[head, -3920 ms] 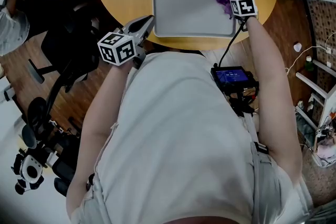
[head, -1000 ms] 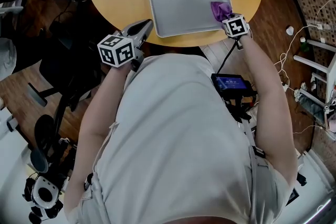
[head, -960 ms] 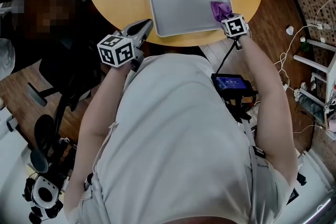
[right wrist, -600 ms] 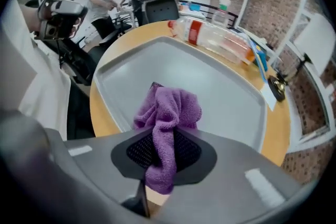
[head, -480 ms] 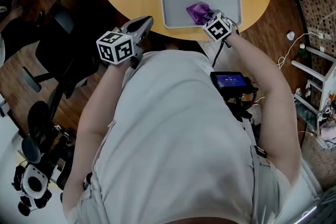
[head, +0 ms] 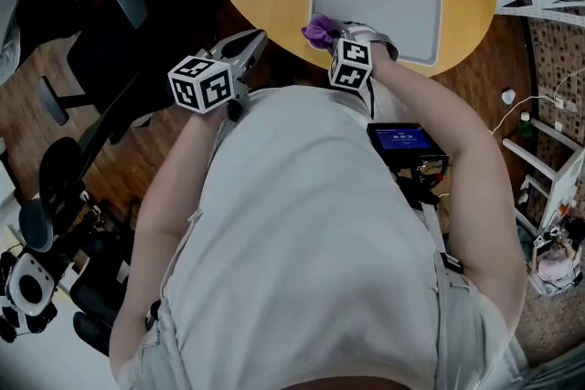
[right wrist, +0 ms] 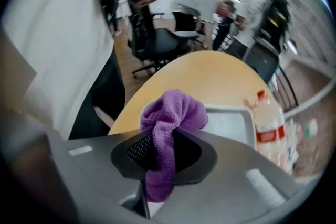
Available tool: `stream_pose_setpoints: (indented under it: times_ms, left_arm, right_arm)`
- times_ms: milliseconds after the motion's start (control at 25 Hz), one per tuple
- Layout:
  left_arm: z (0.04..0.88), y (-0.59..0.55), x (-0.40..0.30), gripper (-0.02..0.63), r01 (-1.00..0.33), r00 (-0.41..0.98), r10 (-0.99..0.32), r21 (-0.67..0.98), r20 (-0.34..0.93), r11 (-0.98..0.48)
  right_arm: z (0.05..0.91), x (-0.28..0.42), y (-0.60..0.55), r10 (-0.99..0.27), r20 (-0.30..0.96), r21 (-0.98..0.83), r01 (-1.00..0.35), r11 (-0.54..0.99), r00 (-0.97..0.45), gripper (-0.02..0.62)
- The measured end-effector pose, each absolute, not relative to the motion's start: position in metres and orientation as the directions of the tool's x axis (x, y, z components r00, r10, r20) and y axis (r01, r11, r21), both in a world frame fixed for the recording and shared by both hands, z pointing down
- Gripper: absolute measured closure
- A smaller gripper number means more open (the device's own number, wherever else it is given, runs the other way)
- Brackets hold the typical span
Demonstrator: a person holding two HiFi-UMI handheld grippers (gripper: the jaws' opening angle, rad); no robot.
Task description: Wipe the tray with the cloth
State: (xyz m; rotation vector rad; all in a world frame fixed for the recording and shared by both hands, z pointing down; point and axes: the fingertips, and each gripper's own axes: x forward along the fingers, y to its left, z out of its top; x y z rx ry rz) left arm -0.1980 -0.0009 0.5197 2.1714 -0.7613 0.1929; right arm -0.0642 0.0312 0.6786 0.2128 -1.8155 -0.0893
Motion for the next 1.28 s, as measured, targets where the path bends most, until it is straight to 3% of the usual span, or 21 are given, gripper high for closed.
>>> stream_pose_setpoints:
  times_ms: [80, 240, 480, 720, 840, 1000, 1120, 1280]
  left_arm:
    - [0.518, -0.001, -0.202, 0.606, -0.587, 0.800, -0.471, 0.646, 0.371, -0.489]
    - [0.517, -0.005, -0.204, 0.606, -0.596, 0.792, -0.485, 0.640, 0.371, -0.485]
    - [0.514, -0.011, -0.177, 0.606, -0.571, 0.816, -0.449, 0.635, 0.365, -0.521]
    - [0.509, -0.017, -0.119, 0.606, -0.532, 0.845, -0.397, 0.637, 0.357, -0.558]
    - [0.504, -0.020, -0.085, 0.606, -0.508, 0.861, -0.366, 0.636, 0.353, -0.582]
    - [0.505, -0.026, -0.049, 0.606, -0.500, 0.866, -0.347, 0.638, 0.360, -0.586]
    - [0.501, -0.028, -0.028, 0.606, -0.505, 0.863, -0.350, 0.635, 0.364, -0.585]
    - [0.495, -0.028, -0.014, 0.606, -0.534, 0.845, -0.373, 0.617, 0.382, -0.578]
  right_arm:
    - [0.681, -0.070, 0.032, -0.213, 0.956, 0.231, 0.069, 0.971, -0.202, 0.531]
    - [0.682, -0.069, 0.031, -0.169, 0.954, 0.183, 0.036, 0.982, -0.247, 0.529]
    - [0.634, -0.040, 0.008, -0.167, 0.909, 0.077, -0.242, 0.967, -0.381, 0.532]
    - [0.536, 0.044, -0.036, -0.431, 0.745, 0.072, -0.581, 0.811, -0.509, 0.532]
    - [0.498, 0.116, -0.051, -0.588, 0.670, 0.134, -0.705, 0.697, -0.454, 0.532]
    - [0.484, 0.223, -0.065, -0.713, 0.650, 0.242, -0.818, 0.522, -0.263, 0.531]
    - [0.501, 0.291, -0.064, -0.726, 0.679, 0.306, -0.858, 0.413, -0.108, 0.531]
    - [0.559, 0.342, -0.052, -0.631, 0.776, 0.295, -0.879, 0.375, -0.009, 0.529]
